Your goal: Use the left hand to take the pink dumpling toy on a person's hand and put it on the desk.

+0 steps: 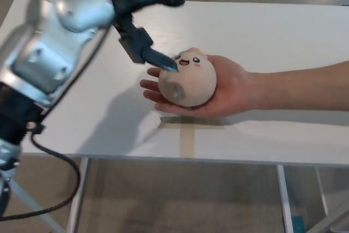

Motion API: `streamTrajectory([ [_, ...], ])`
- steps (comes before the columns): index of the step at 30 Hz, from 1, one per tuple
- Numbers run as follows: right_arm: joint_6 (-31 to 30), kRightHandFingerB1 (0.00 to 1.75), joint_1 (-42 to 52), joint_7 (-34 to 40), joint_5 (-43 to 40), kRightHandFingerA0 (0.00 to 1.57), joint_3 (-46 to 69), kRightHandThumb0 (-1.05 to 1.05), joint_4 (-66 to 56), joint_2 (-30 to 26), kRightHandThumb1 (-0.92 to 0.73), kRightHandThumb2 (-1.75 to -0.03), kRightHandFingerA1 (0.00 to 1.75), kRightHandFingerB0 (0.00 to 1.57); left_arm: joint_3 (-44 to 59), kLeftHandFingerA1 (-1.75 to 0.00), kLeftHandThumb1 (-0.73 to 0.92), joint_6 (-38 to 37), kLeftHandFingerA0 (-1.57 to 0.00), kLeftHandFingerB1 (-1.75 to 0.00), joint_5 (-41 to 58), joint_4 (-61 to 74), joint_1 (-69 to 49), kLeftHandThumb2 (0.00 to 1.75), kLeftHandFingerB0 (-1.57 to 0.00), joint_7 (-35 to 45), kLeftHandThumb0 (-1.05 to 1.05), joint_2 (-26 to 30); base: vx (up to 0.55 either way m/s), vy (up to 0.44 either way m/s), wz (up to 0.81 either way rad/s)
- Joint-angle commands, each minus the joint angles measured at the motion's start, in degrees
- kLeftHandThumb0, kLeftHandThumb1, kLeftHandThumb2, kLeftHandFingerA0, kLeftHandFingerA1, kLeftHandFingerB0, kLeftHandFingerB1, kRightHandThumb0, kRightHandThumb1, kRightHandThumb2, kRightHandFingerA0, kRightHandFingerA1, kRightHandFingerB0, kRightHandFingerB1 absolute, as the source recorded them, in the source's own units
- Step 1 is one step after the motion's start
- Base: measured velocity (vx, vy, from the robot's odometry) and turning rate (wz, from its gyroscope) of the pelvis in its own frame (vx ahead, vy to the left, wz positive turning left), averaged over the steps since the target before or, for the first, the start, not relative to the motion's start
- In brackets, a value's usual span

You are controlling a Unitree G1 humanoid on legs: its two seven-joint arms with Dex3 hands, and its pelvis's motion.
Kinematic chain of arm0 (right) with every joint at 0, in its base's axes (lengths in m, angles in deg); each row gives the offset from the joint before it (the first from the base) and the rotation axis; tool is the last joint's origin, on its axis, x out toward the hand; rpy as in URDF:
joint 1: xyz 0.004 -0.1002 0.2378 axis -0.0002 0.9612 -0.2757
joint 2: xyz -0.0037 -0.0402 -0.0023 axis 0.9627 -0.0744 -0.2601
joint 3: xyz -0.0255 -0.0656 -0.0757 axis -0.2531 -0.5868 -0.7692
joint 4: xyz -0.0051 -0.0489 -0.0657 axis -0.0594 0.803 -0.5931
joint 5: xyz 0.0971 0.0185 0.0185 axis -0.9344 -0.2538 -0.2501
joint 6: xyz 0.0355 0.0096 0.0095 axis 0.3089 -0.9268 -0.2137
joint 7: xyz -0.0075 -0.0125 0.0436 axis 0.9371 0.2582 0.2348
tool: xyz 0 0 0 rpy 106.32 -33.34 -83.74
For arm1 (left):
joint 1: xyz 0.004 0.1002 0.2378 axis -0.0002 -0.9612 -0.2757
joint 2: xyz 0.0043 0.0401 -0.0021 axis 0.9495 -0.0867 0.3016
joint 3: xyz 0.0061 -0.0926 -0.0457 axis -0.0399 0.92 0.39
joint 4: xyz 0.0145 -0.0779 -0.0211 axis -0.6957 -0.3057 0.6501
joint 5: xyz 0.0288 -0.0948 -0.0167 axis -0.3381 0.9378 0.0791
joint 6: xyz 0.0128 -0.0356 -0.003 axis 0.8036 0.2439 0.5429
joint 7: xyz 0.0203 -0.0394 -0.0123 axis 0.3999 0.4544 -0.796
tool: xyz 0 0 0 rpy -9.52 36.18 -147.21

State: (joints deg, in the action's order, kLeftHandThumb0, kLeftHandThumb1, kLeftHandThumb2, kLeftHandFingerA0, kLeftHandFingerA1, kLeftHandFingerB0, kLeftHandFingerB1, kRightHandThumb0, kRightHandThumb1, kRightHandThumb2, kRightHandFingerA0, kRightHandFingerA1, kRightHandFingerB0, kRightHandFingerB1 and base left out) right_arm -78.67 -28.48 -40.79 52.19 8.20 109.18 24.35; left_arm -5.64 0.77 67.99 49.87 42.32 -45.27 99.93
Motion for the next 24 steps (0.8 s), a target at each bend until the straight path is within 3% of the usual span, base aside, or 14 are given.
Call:
streamTrajectory([
  [1,-1.46,0.38,0.17,-1.2,-0.4,0.46,0.05,-0.25,0.27,-0.39,-0.65,-0.6,0.4,0.4,-4.82,-0.48,0.19,6.85,0.0,-0.47,-10.11,-7.06,2.78,0.8,0.0,0.97,-0.3,-4.8,0.0,0.0,0.0],
  [3,-1.39,0.38,0.21,-1.2,-0.28,0.46,-0.07,-0.26,0.22,-0.44,-0.65,-0.6,0.4,0.39,-5.14,-0.48,0.19,7.37,0.0,-0.47,-10.64,-8.83,3.08,0.8,0.0,0.88,-0.3,-5.89,0.0,0.0,0.0],
  [4,-1.39,0.38,0.21,-1.13,-0.19,0.46,-0.14,-0.26,0.21,-0.43,-0.65,-0.6,0.4,0.39,-5.2,-0.31,0.41,7.48,-0.2,-0.28,-10.92,-9.47,3.06,0.54,-0.16,0.71,-0.54,-6.3,0.0,0.0,0.0],
  [8,-1.45,0.38,0.14,-1.05,-0.09,0.45,-0.27,-0.26,0.16,-0.41,-0.65,-0.6,0.4,0.39,-4.92,-0.31,0.42,7.89,-0.2,-0.28,-12.3,-11.46,3.13,0.53,-0.17,0.45,-0.53,-8.0,0.0,0.0,0.0],
  [9,-1.44,0.38,0.12,-1.08,-0.12,0.45,-0.27,-0.27,0.09,-0.47,-0.65,-0.6,0.4,0.39,-5.01,-0.5,0.18,7.99,-0.06,-0.49,-12.86,-12.2,3.19,0.8,-0.06,0.29,-0.28,-8.76,0.0,0.0,0.0],
  [10,-1.44,0.38,0.12,-1.08,-0.12,0.45,-0.27,-0.27,0.09,-0.47,-0.65,-0.6,0.4,0.39,-5.01,-0.5,0.18,7.99,-0.06,-0.49,-12.86,-12.2,3.19,0.8,-0.06,0.29,-0.28,-8.76,0.0,0.0,0.0],
  [11,-1.43,0.37,0.13,-1.05,-0.09,0.45,-0.31,-0.27,0.06,-0.51,-0.65,-0.6,0.4,0.39,-5.15,-0.31,0.41,8.45,-0.2,-0.28,-13.41,-12.7,3.09,0.53,-0.18,0.25,-0.53,-9.57,0.0,0.0,0.0],
  [14,-1.48,0.37,0.14,-0.95,-0.01,0.45,-0.43,-0.27,0.03,-0.53,-0.65,-0.6,0.4,0.39,-4.96,-0.3,0.42,9.2,-0.17,-0.29,-14.59,-13.19,2.64,0.53,-0.19,0.41,-0.52,-10.8,0.0,0.0,0.0],
  [15,-1.5,0.37,0.12,-0.94,-0.04,0.45,-0.46,-0.27,0.01,-0.48,-0.65,-0.6,0.4,0.39,-5.0,-0.49,0.2,9.44,0.0,-0.46,-15.21,-12.86,1.83,0.8,0.0,0.16,-0.29,-11.29,0.0,0.0,0.0],
  [19,-1.32,0.37,0.17,-1.01,-0.11,0.44,-0.49,-0.27,-0.13,-0.48,-0.65,-0.6,0.4,0.38,-5.05,-0.48,0.2,9.61,0.0,-0.46,-16.54,-11.6,-0.06,0.8,0.0,-0.24,-0.29,-12.11,0.0,0.0,0.0],
  [20,-1.32,0.37,0.13,-1.01,-0.1,0.44,-0.5,-0.27,-0.1,-0.5,-0.65,-0.6,0.4,0.39,-4.83,-0.31,0.41,9.46,-0.21,-0.29,-16.7,-11.34,-0.52,0.53,-0.18,-0.16,-0.51,-12.25,0.0,0.0,0.0],
  [21,-1.32,0.37,0.13,-1.01,-0.1,0.44,-0.5,-0.27,-0.1,-0.5,-0.65,-0.6,0.4,0.39,-4.83,-0.31,0.41,9.46,-0.21,-0.29,-16.7,-11.34,-0.52,0.53,-0.18,-0.16,-0.51,-12.25,0.0,0.0,0.0],
  [22,-1.35,0.37,0.01,-1.02,-0.06,0.44,-0.54,-0.27,-0.04,-0.51,-0.65,-0.6,0.4,0.38,-4.23,-0.44,0.41,8.67,-0.5,-0.3,-16.36,-11.46,-1.07,0.53,-0.21,-0.28,-0.49,-12.48,0.0,0.0,0.0],
  [24,-1.38,0.37,-0.13,-1.04,0.0,0.44,-0.6,-0.27,0.02,-0.52,-0.65,-0.6,0.4,0.38,-3.45,-0.44,0.41,7.71,-0.5,-0.3,-16.01,-11.6,-1.73,0.53,-0.21,-0.4,-0.49,-12.79,0.0,0.0,0.0],
])
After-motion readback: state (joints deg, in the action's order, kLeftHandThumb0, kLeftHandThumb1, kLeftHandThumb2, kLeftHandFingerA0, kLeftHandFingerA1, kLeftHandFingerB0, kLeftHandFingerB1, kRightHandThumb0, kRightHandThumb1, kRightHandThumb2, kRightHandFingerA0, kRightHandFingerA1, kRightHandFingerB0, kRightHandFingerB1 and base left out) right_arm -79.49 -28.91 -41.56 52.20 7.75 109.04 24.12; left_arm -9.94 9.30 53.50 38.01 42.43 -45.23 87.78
